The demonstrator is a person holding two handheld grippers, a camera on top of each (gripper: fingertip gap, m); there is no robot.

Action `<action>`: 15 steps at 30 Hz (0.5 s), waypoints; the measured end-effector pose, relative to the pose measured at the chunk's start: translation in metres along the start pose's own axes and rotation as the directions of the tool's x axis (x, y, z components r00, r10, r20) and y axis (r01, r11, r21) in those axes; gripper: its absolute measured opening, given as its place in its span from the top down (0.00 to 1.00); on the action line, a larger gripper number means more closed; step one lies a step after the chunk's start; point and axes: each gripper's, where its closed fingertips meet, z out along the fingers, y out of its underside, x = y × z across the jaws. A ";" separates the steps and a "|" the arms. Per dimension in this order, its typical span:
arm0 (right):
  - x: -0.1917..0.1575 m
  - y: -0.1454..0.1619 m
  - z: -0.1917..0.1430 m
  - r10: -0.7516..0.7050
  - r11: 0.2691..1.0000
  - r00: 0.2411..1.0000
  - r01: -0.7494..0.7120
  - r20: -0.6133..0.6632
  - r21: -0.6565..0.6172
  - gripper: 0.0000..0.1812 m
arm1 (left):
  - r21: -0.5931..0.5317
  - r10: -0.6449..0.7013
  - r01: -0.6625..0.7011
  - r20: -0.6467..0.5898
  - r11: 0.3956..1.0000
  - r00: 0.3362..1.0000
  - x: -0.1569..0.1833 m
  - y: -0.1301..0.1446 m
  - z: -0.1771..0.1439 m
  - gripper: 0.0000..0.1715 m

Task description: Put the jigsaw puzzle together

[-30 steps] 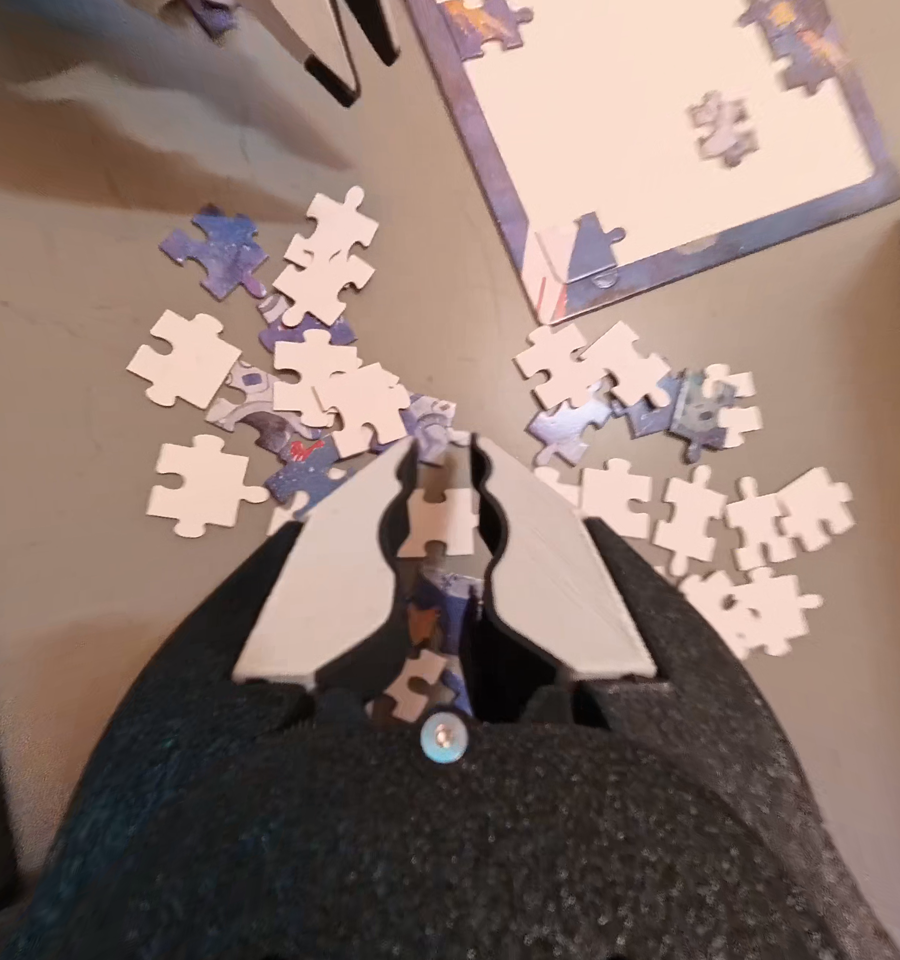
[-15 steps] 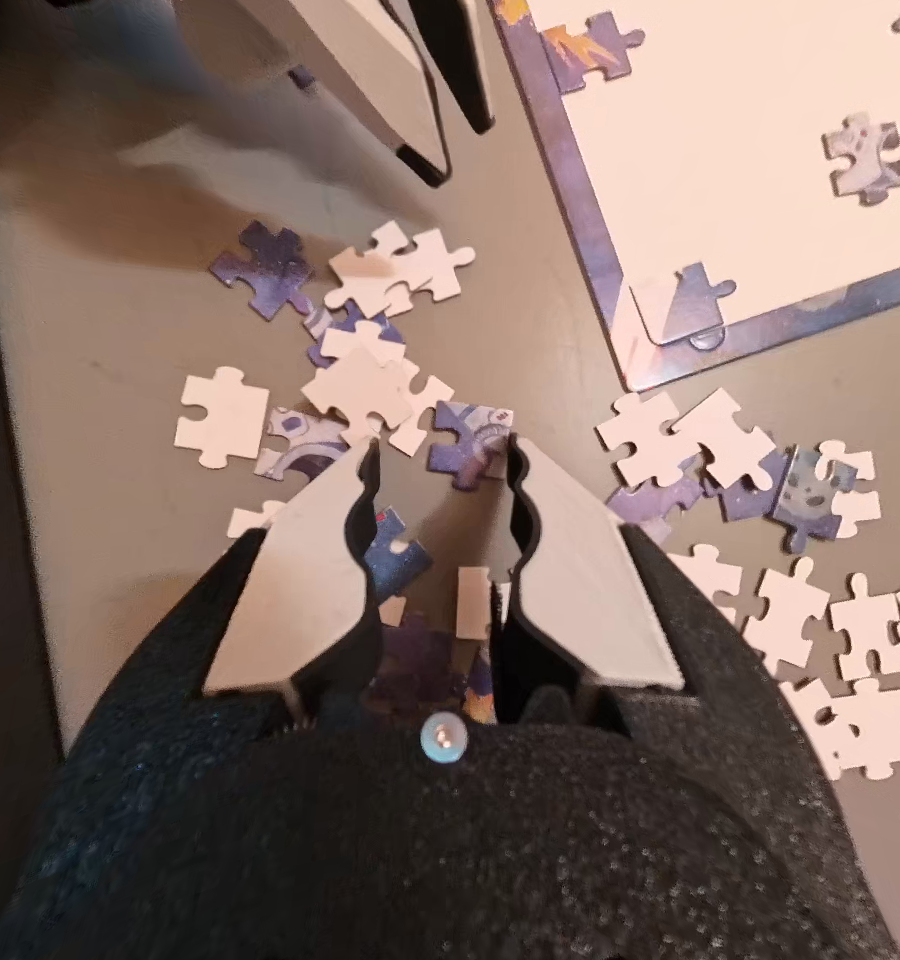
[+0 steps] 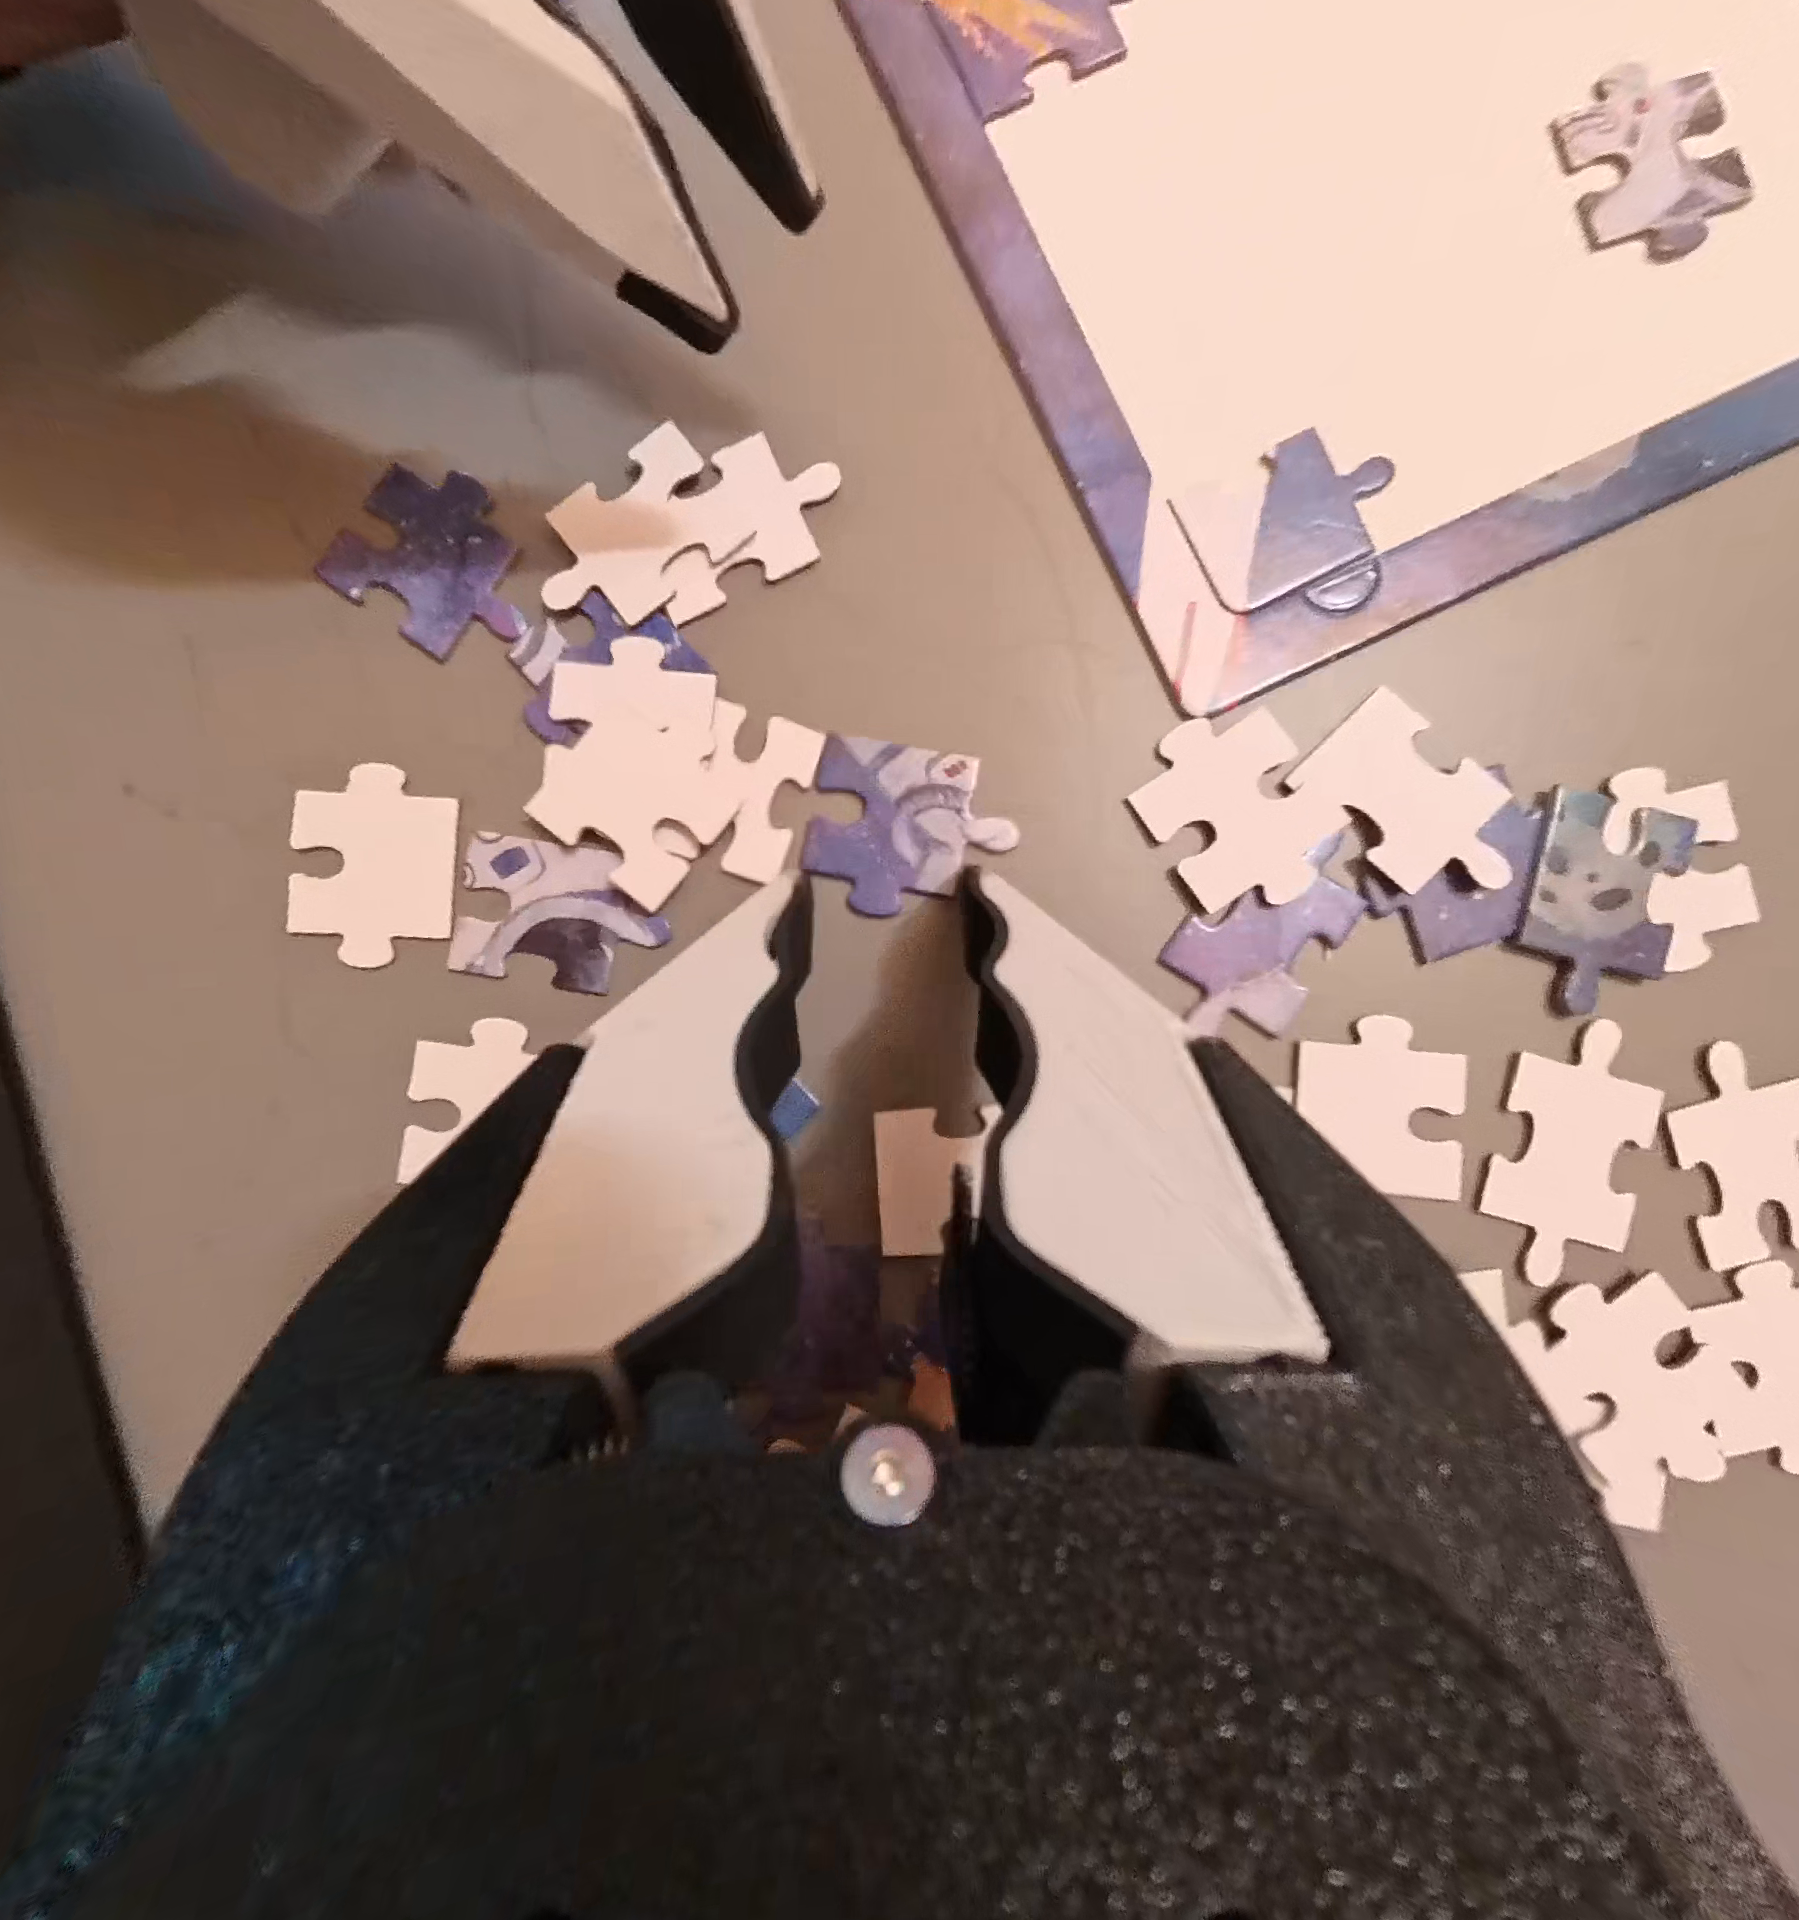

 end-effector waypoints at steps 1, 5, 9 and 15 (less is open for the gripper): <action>0.000 0.000 0.000 0.004 1.000 1.000 -0.004 0.001 -0.002 0.84 | -0.002 0.000 0.000 -0.001 1.000 1.000 0.000 0.000 0.000 0.88; -0.004 -0.001 0.000 -0.027 1.000 1.000 0.027 0.003 -0.004 0.89 | -0.019 0.000 0.000 -0.015 1.000 1.000 0.004 0.003 0.002 0.88; -0.006 -0.002 -0.001 -0.021 1.000 1.000 0.021 0.013 -0.001 0.89 | -0.030 -0.003 0.002 -0.032 1.000 0.999 0.007 0.006 0.003 0.87; -0.005 -0.009 0.005 0.030 0.999 0.999 -0.031 -0.010 -0.015 0.80 | -0.039 -0.006 0.005 -0.028 0.999 1.000 0.006 0.007 0.004 0.87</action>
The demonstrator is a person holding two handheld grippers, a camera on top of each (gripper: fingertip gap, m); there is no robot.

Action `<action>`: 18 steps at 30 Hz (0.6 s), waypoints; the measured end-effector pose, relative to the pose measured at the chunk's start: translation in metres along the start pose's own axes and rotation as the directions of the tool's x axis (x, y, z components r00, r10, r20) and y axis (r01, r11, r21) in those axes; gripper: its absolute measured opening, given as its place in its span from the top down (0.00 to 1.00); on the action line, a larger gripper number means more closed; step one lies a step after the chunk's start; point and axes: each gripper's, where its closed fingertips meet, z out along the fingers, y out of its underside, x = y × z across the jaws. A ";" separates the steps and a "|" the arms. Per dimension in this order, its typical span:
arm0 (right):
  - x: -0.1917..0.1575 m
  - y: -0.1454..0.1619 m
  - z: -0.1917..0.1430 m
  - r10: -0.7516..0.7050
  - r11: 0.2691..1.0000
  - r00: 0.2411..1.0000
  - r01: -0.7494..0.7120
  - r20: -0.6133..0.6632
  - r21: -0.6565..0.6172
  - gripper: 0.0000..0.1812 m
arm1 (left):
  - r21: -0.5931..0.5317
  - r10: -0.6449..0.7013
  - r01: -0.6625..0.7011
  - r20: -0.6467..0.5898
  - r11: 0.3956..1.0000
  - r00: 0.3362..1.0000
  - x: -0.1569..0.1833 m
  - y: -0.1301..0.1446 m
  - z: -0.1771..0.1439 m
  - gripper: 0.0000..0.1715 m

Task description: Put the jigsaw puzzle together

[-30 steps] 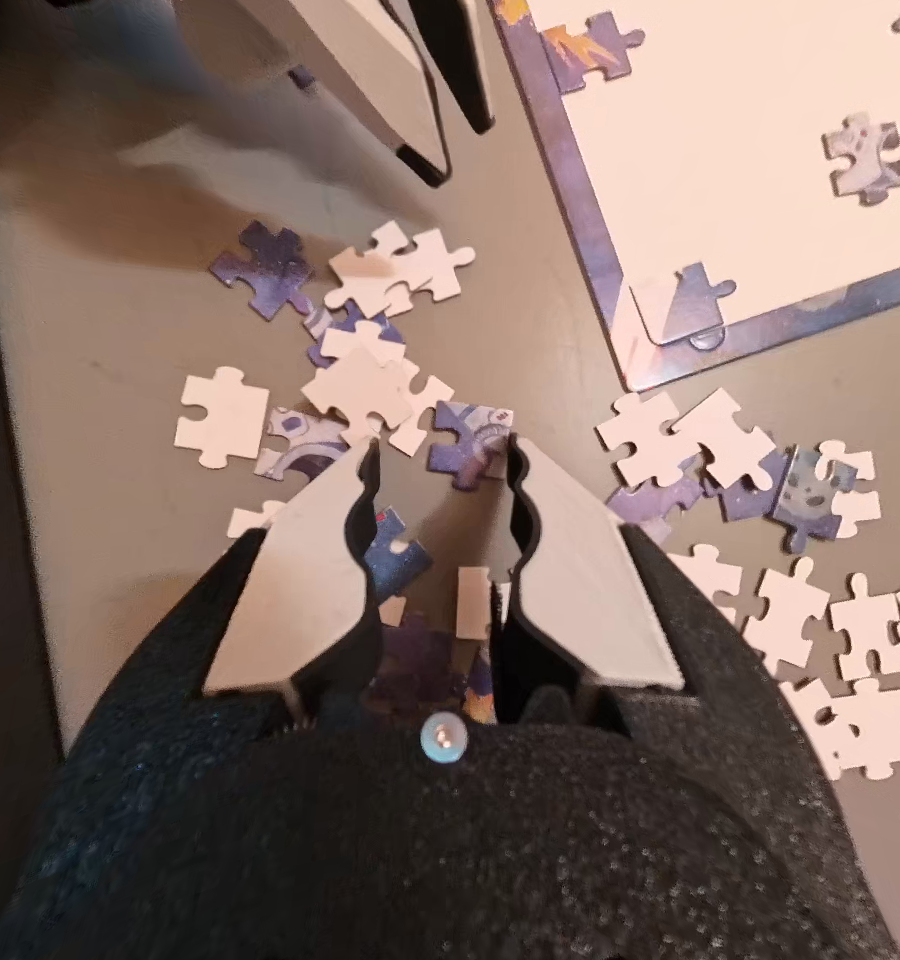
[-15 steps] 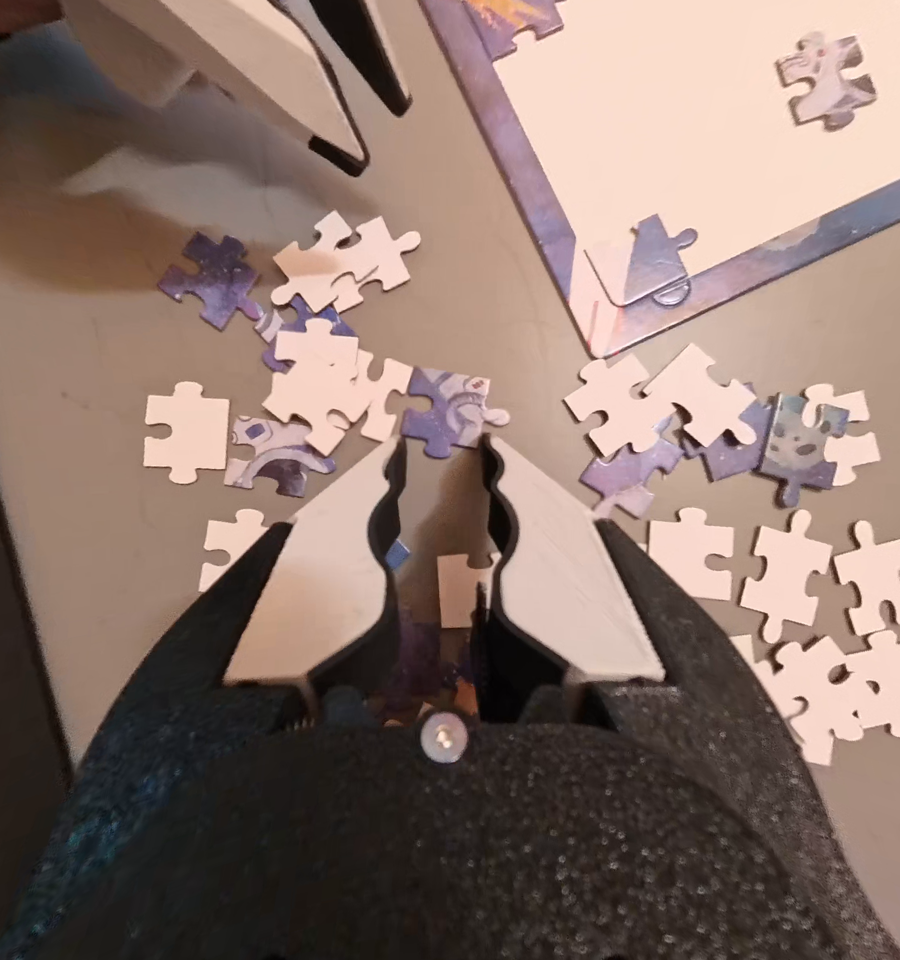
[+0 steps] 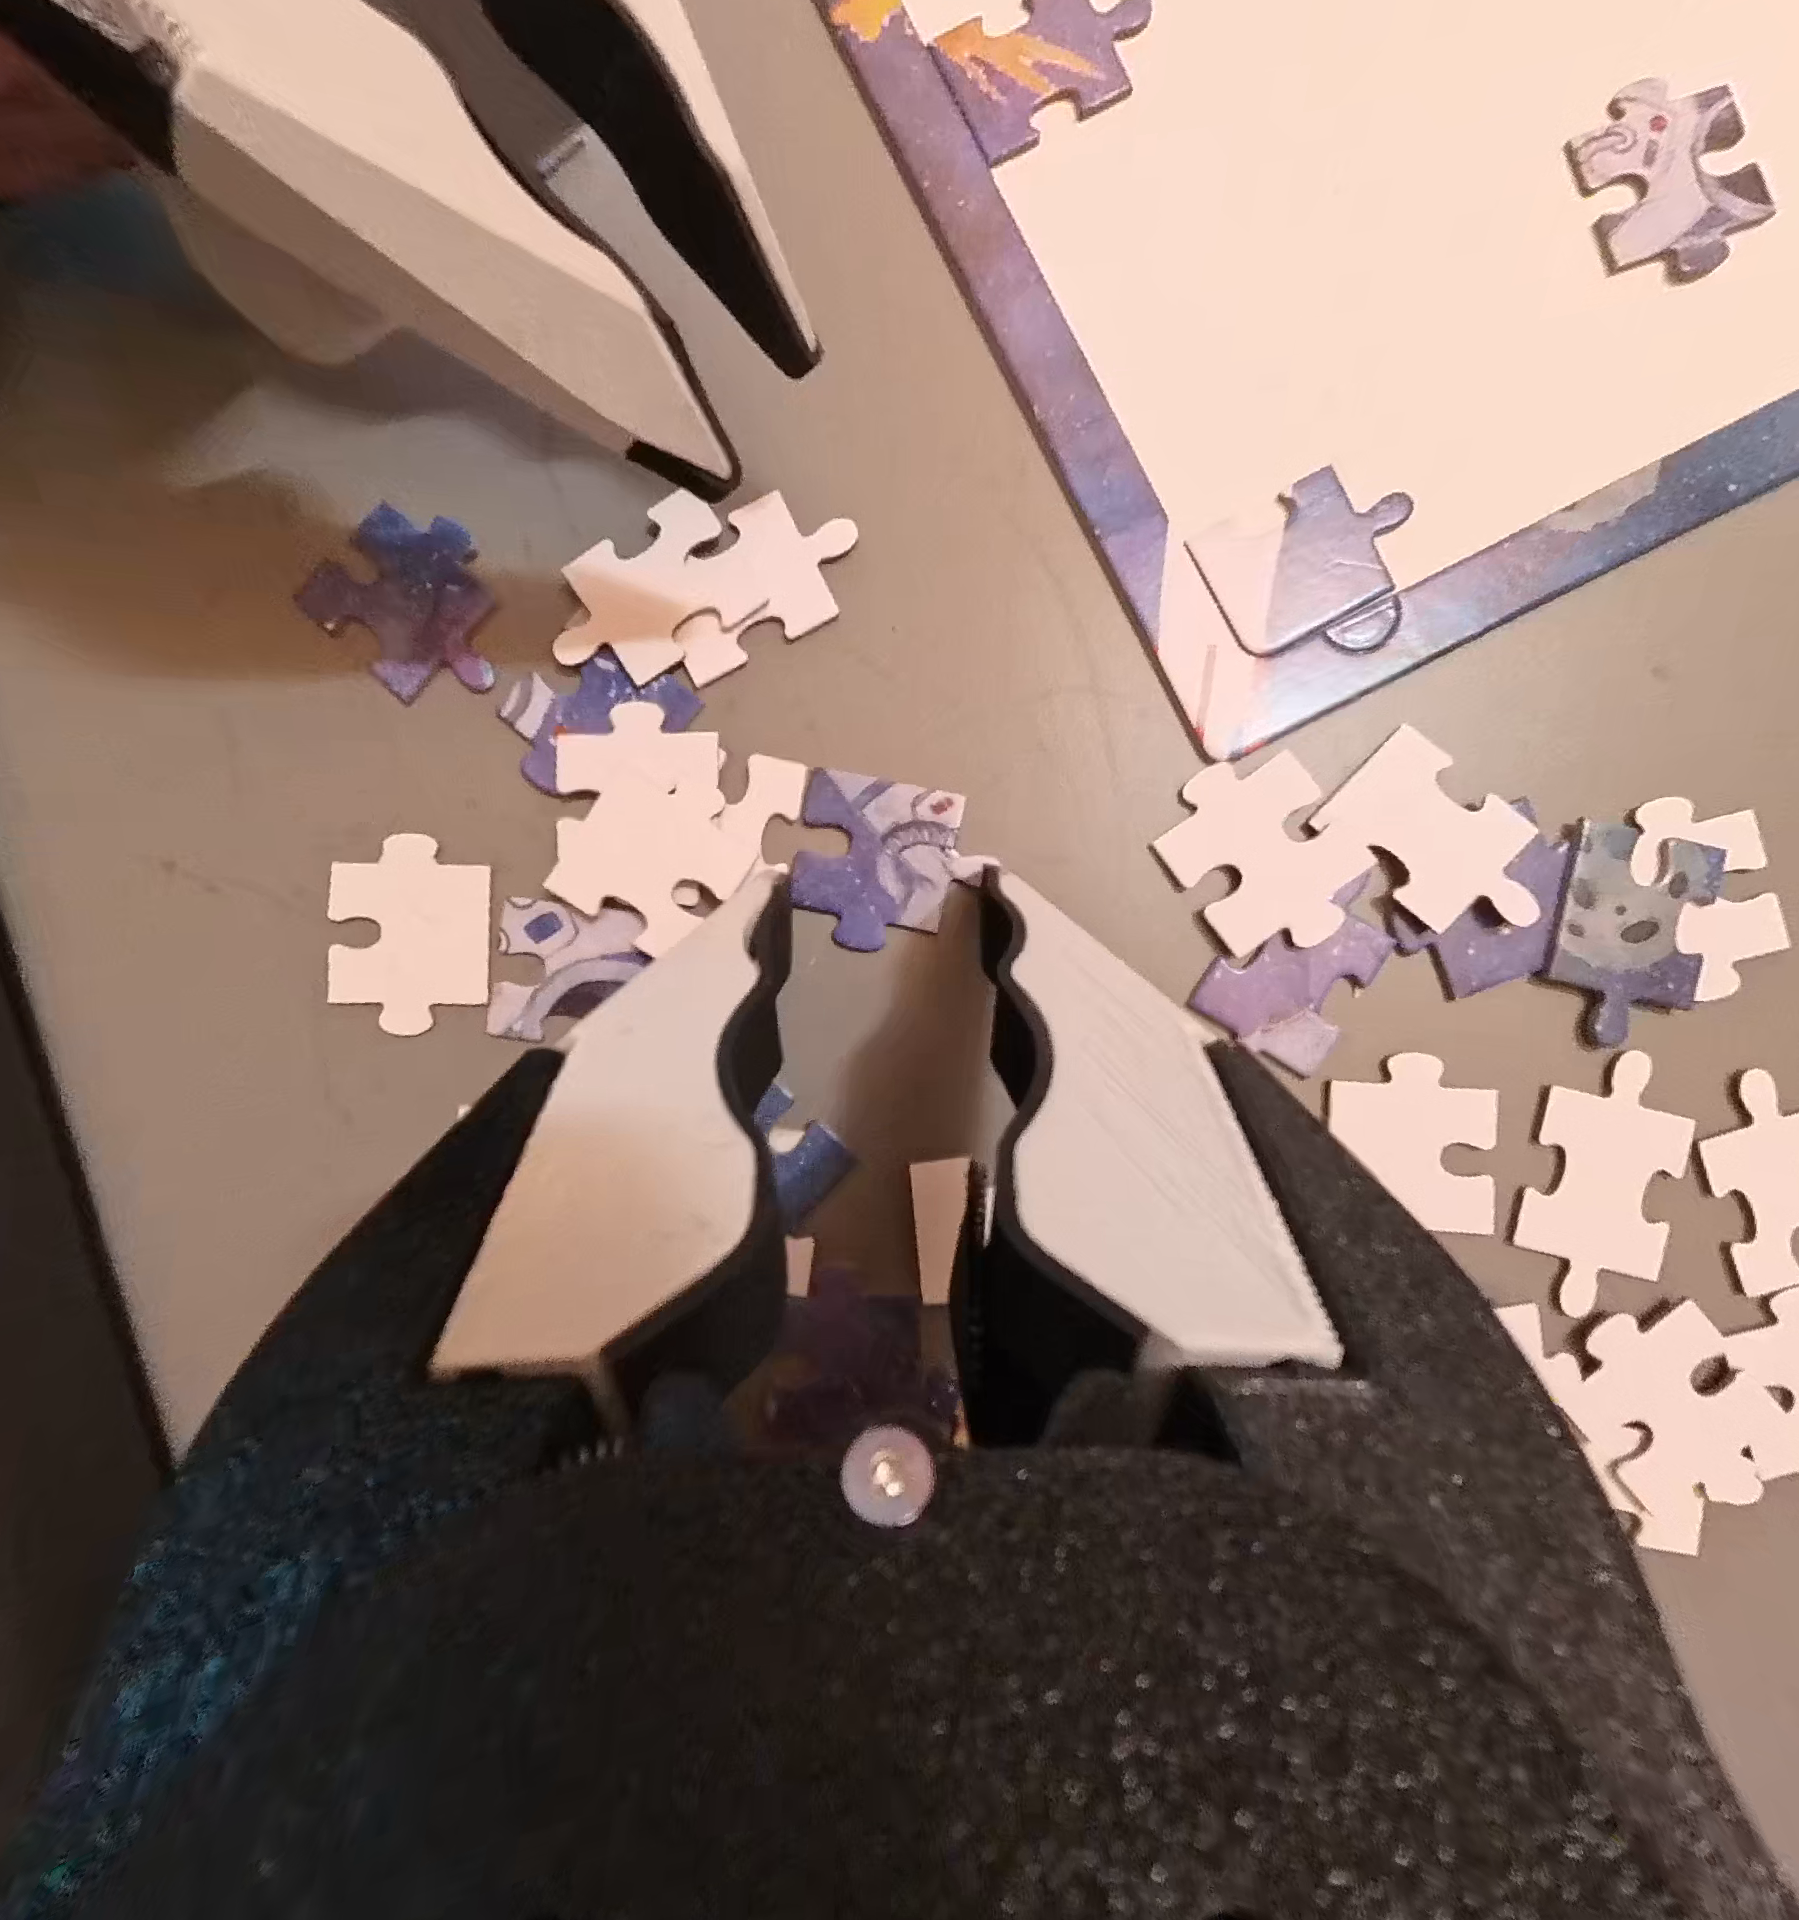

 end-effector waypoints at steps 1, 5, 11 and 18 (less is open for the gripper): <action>0.001 0.000 0.000 0.004 1.000 1.000 -0.004 -0.008 -0.004 0.80 | -0.001 -0.001 0.001 0.000 1.000 1.000 0.000 0.000 0.000 0.87; 0.010 0.001 -0.002 -0.010 1.000 0.997 0.008 -0.072 -0.020 0.83 | -0.003 -0.002 0.002 0.002 1.000 1.000 -0.001 0.001 0.000 0.87; 0.013 0.002 -0.003 0.006 1.000 0.997 -0.007 -0.074 -0.007 0.79 | -0.010 0.002 -0.002 -0.003 1.000 1.000 0.000 0.002 0.001 0.87; 0.020 0.001 0.000 0.123 0.992 0.991 -0.122 -0.046 0.017 0.81 | -0.010 -0.002 0.002 -0.005 1.000 1.000 0.000 0.001 0.000 0.87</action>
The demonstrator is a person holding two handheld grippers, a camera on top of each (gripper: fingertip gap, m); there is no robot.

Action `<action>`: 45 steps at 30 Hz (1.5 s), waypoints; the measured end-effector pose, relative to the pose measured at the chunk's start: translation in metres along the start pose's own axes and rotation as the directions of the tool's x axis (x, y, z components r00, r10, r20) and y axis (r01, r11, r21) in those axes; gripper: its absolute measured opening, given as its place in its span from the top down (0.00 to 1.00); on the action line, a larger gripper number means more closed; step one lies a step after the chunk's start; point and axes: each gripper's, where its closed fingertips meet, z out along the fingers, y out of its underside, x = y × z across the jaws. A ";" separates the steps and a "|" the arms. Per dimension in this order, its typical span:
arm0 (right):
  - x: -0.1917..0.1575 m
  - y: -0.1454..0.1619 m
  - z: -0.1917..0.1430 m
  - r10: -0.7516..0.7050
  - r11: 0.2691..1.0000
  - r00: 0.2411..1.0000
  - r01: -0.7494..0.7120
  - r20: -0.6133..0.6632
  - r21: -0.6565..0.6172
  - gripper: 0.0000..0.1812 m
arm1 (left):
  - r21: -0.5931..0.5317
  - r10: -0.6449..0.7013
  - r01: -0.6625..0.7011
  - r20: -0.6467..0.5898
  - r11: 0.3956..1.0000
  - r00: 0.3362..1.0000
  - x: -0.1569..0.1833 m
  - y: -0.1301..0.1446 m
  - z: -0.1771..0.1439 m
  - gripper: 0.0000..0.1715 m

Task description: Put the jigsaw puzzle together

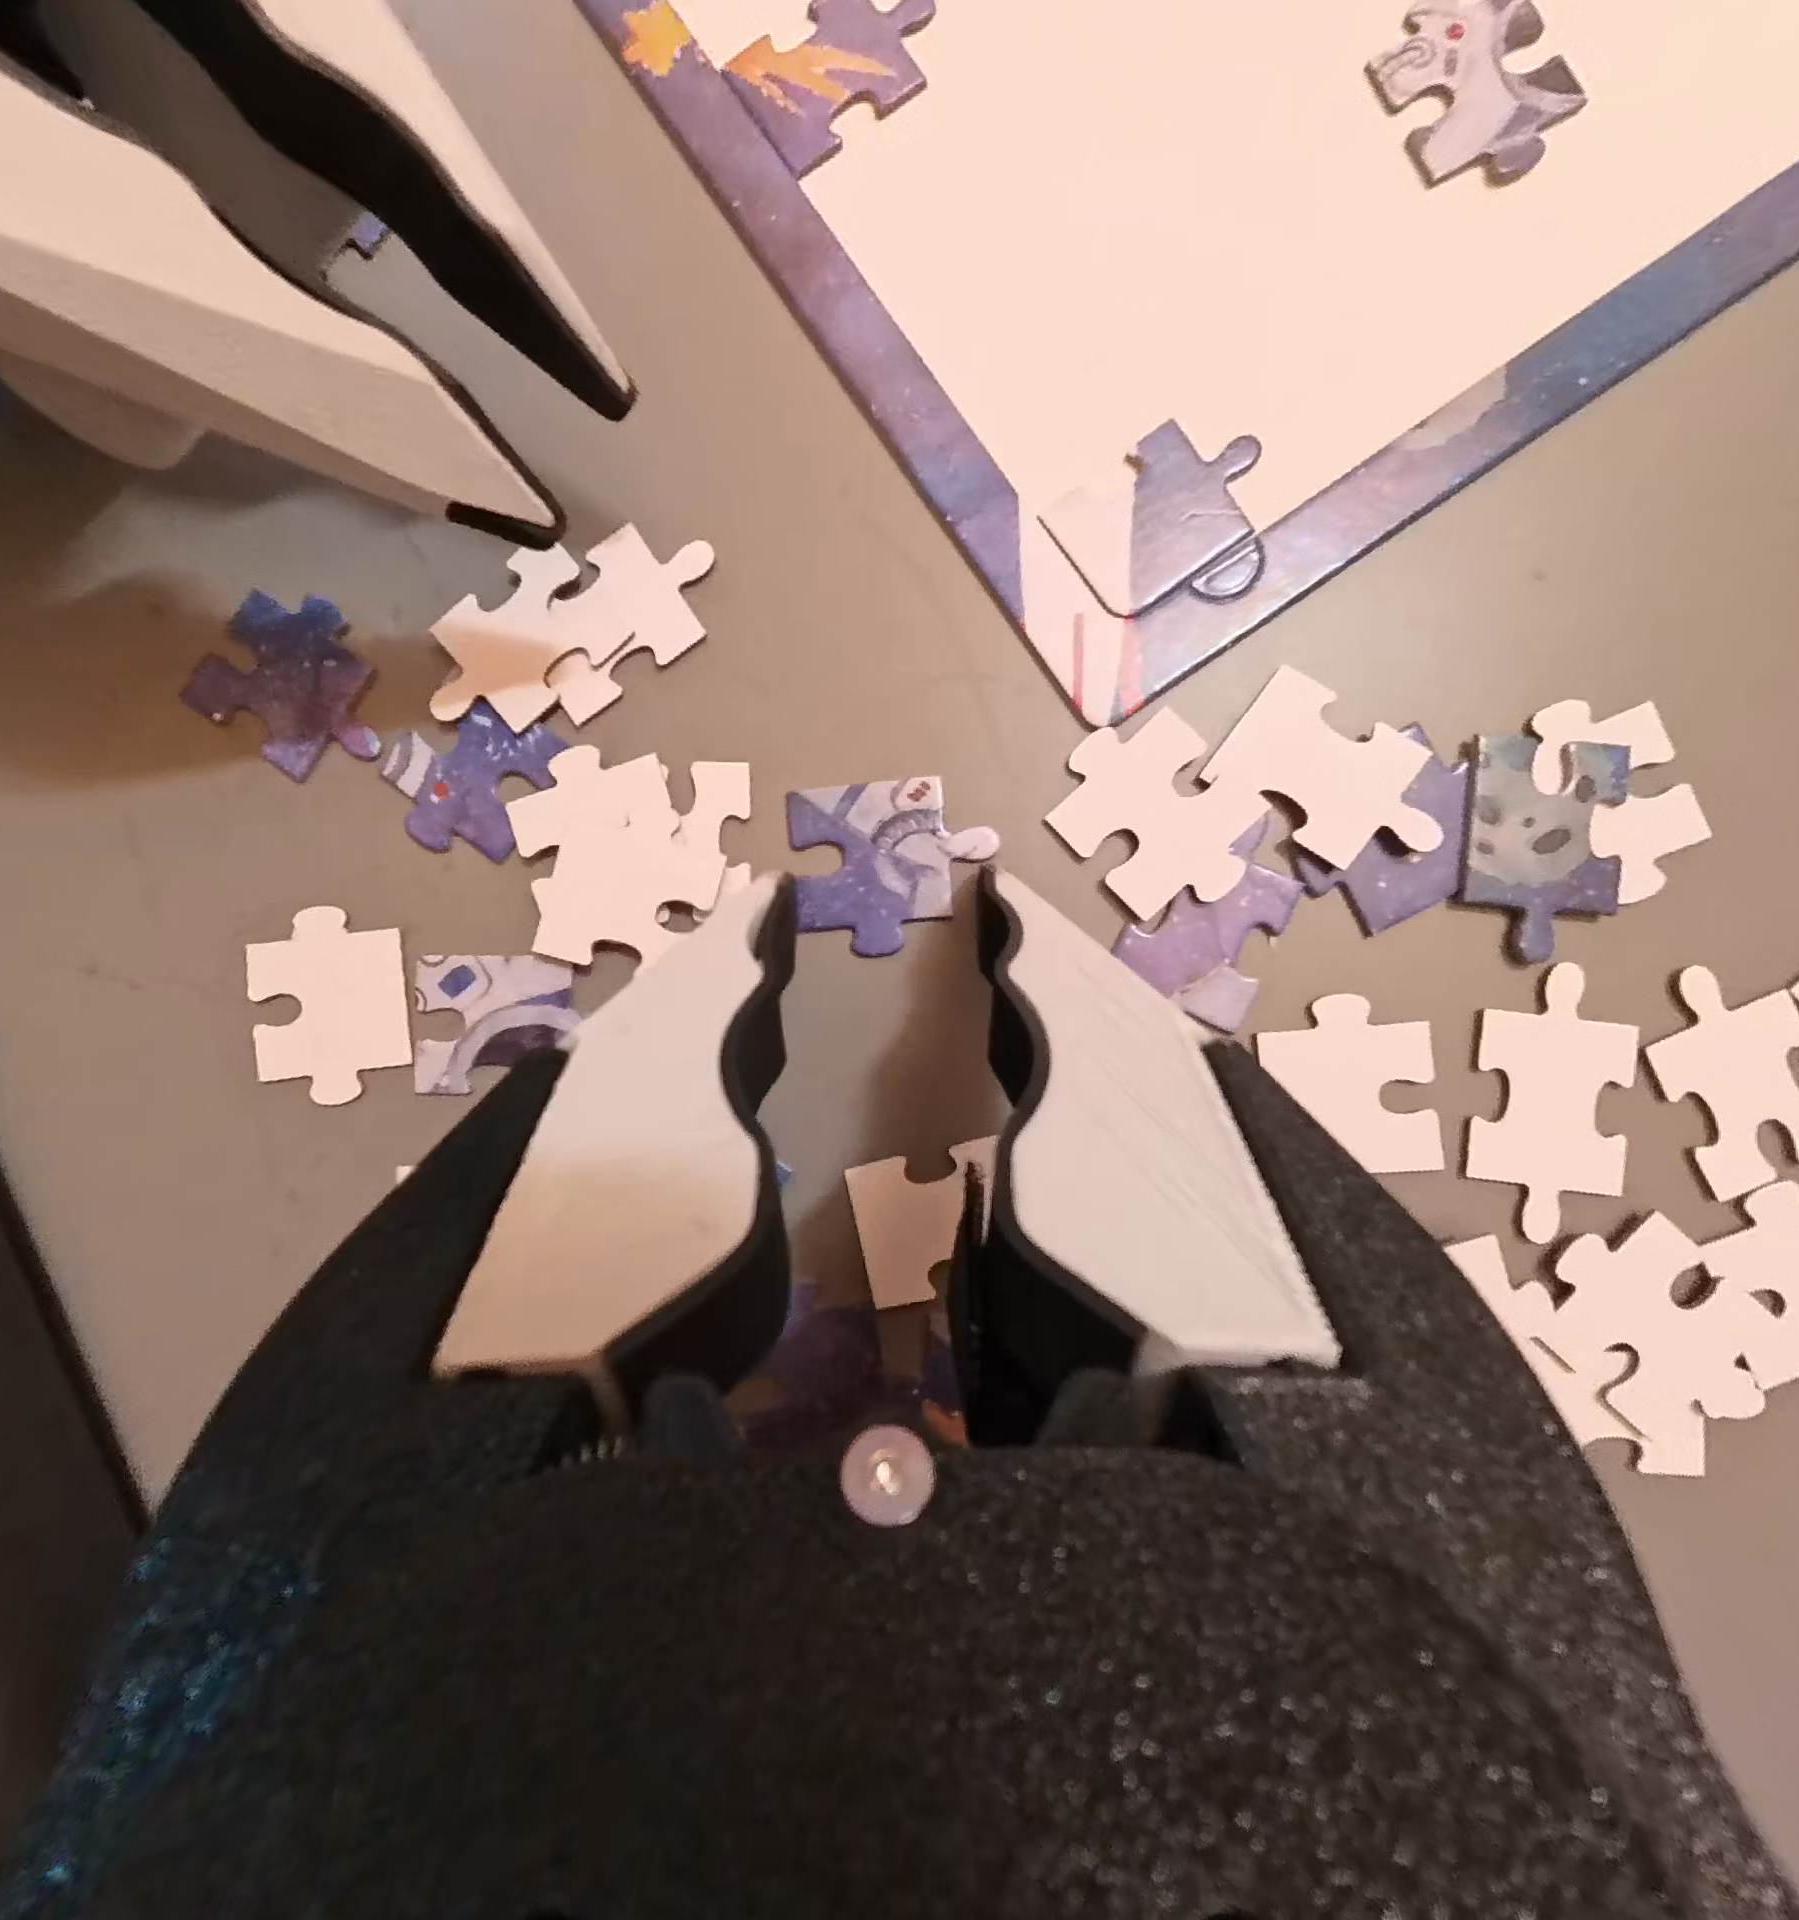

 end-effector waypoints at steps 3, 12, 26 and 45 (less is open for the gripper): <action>-0.001 -0.003 -0.002 0.007 1.000 1.000 -0.008 0.010 0.023 0.79 | -0.001 0.002 -0.002 0.000 1.000 1.000 0.000 0.000 0.000 0.87; -0.002 0.000 0.000 -0.106 0.994 0.993 0.106 -0.048 -0.007 0.84 | -0.005 0.001 -0.001 0.001 1.000 1.000 0.000 0.001 0.001 0.87; -0.007 -0.010 -0.006 -0.183 0.982 0.980 0.186 -0.079 0.032 0.86 | 0.083 -0.313 0.333 -0.193 0.939 0.930 -0.004 -0.017 -0.015 0.87; 0.011 -0.002 -0.002 -0.072 0.997 0.997 0.073 -0.035 0.019 0.81 | 0.058 -0.294 0.307 -0.172 0.950 0.940 -0.003 -0.012 -0.011 0.87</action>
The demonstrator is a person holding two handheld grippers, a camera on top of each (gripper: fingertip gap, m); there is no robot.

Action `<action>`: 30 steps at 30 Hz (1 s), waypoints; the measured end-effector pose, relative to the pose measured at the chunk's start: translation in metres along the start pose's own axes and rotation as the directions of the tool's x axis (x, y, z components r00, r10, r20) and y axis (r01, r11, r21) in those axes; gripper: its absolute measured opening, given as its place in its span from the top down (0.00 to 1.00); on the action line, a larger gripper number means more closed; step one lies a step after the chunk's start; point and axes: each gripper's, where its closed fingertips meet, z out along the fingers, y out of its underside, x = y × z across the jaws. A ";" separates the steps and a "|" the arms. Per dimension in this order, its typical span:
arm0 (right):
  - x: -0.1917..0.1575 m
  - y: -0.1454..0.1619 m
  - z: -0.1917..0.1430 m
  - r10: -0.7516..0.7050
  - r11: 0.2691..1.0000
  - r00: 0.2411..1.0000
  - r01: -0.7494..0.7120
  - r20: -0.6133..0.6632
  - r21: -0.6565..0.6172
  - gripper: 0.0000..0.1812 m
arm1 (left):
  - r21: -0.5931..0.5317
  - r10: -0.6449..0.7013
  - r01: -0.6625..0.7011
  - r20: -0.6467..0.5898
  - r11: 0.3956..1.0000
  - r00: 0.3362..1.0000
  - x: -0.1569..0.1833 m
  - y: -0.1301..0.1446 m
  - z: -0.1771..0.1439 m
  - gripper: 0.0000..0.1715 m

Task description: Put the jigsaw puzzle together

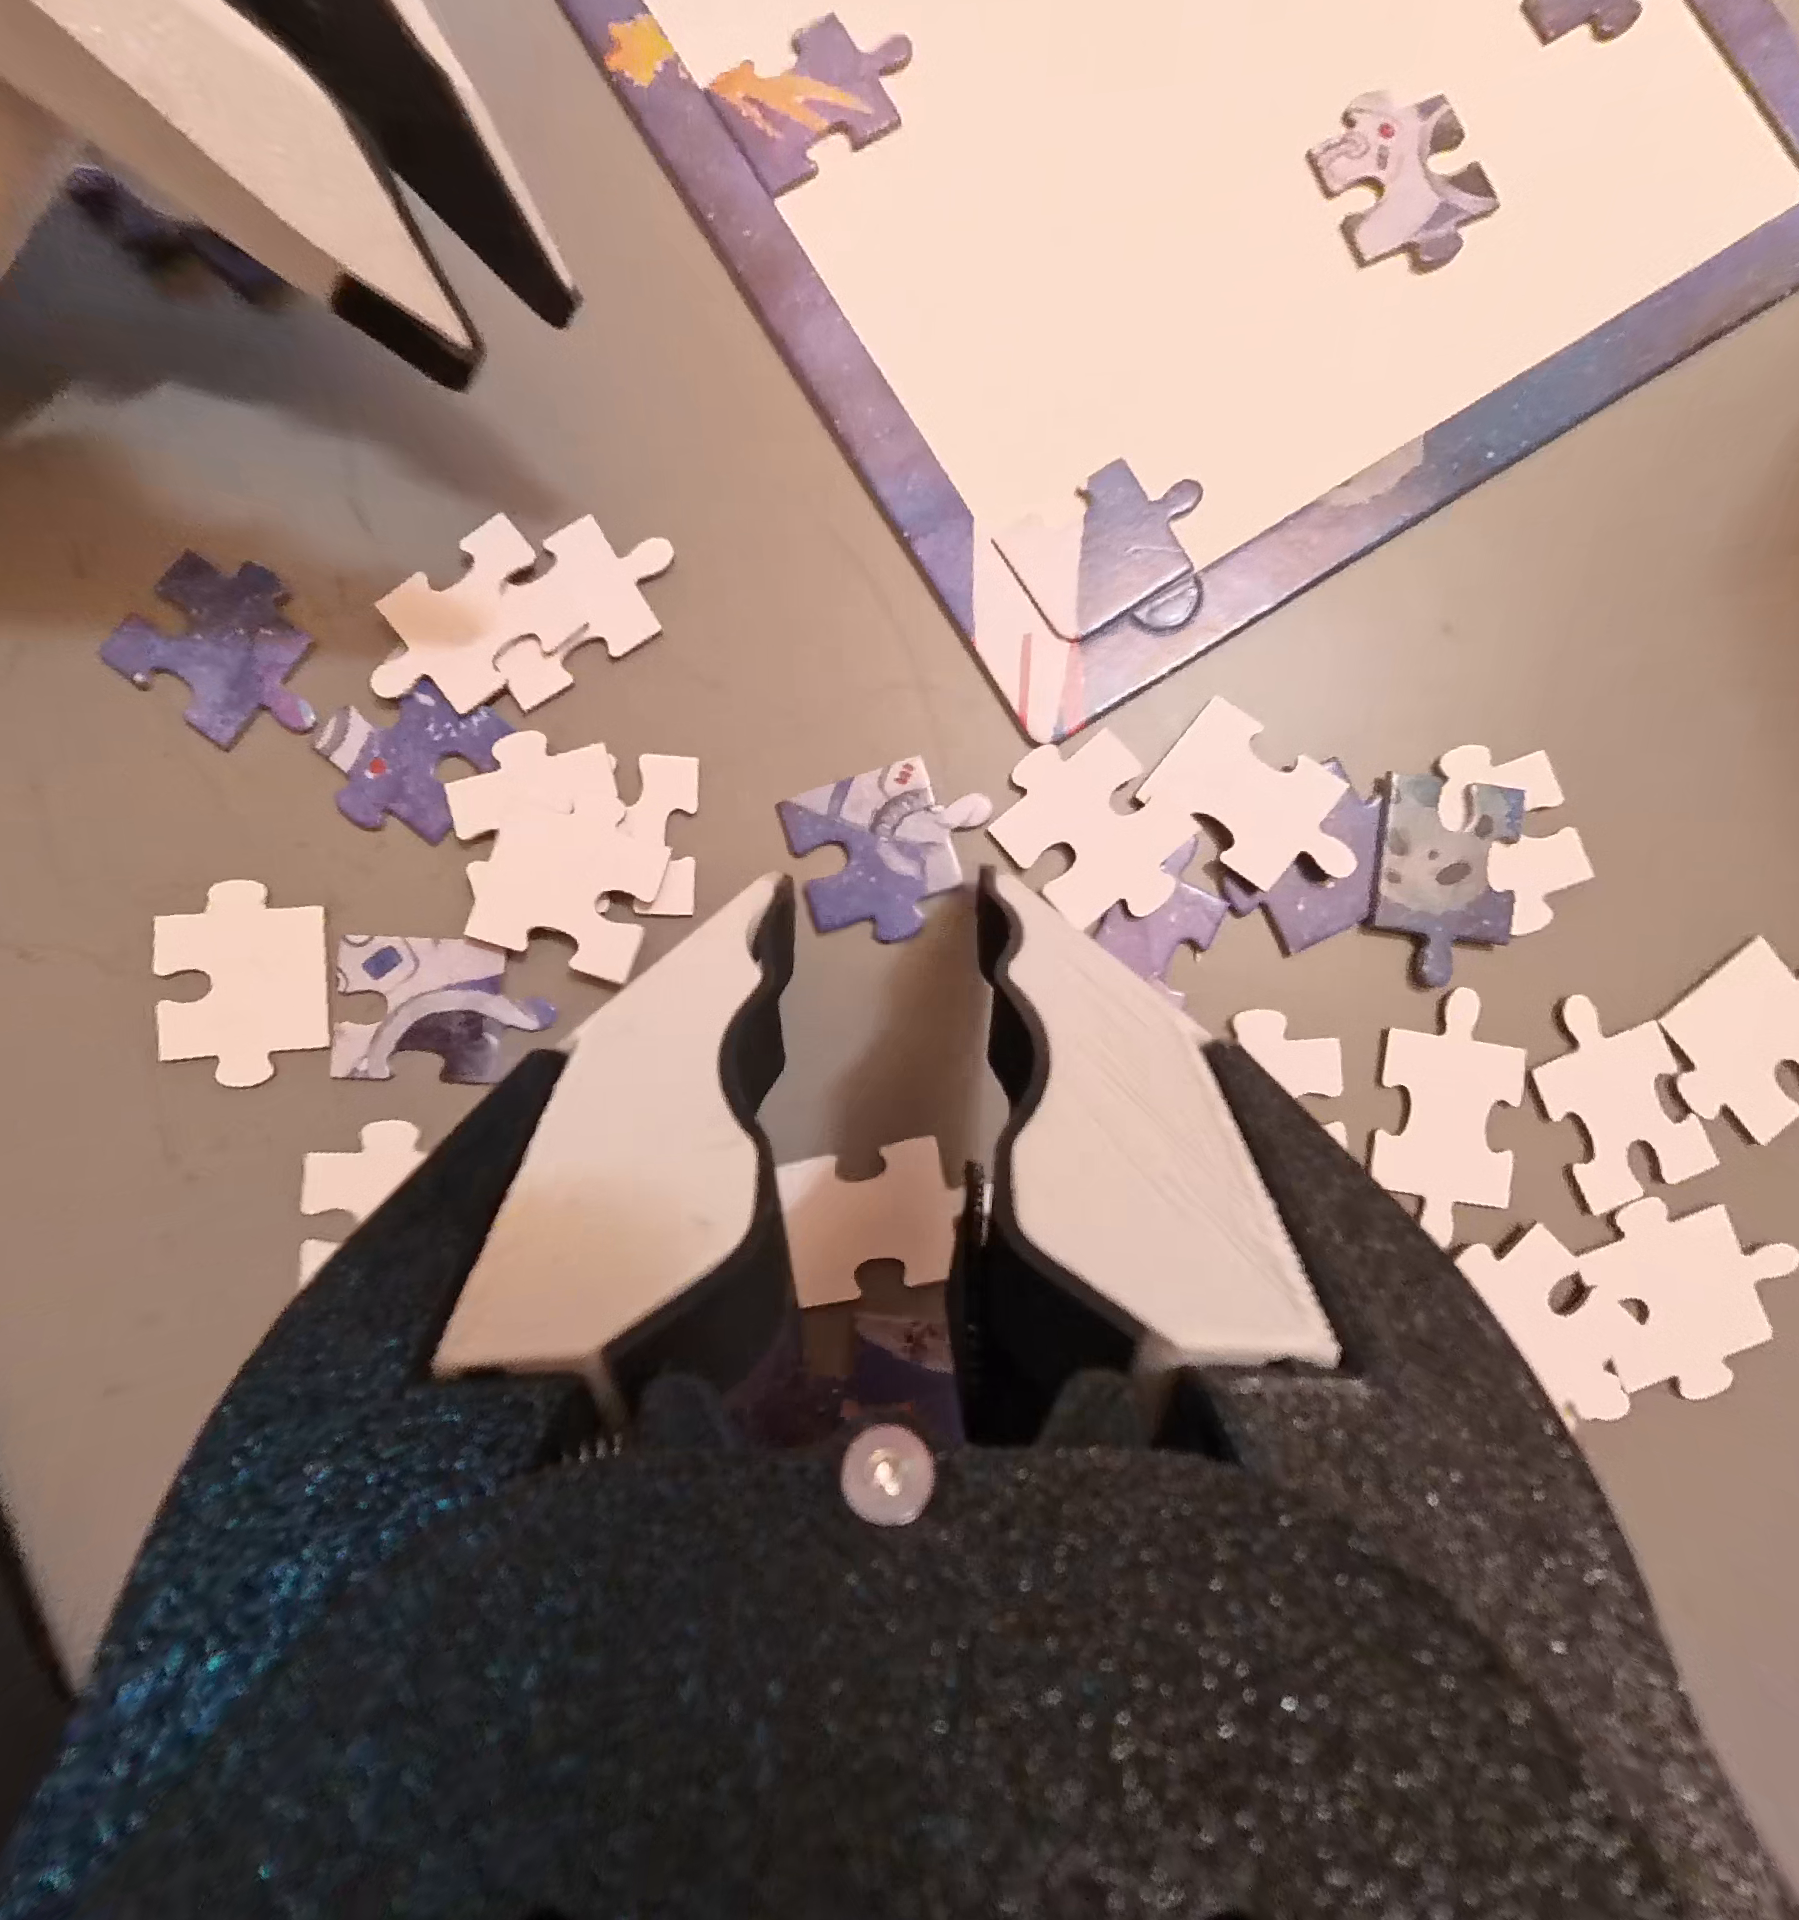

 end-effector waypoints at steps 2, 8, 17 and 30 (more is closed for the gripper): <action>0.001 0.000 0.002 0.004 1.000 1.000 -0.004 0.008 0.002 0.80 | -0.002 -0.001 0.001 -0.001 1.000 1.000 0.000 0.000 0.000 0.87; 0.000 -0.001 0.004 0.003 1.000 0.999 -0.003 0.039 -0.002 0.84 | -0.016 0.010 -0.010 -0.003 1.000 1.000 0.002 0.003 0.002 0.87; -0.009 0.000 0.002 -0.091 0.996 0.996 0.091 0.008 -0.008 1.00 | -0.030 0.013 -0.013 -0.001 0.999 1.000 0.002 0.006 0.003 0.87; 0.006 -0.007 -0.010 0.142 0.990 0.979 -0.141 -0.143 0.016 0.76 | -0.034 0.011 -0.011 0.007 0.999 1.000 0.000 0.006 0.004 0.87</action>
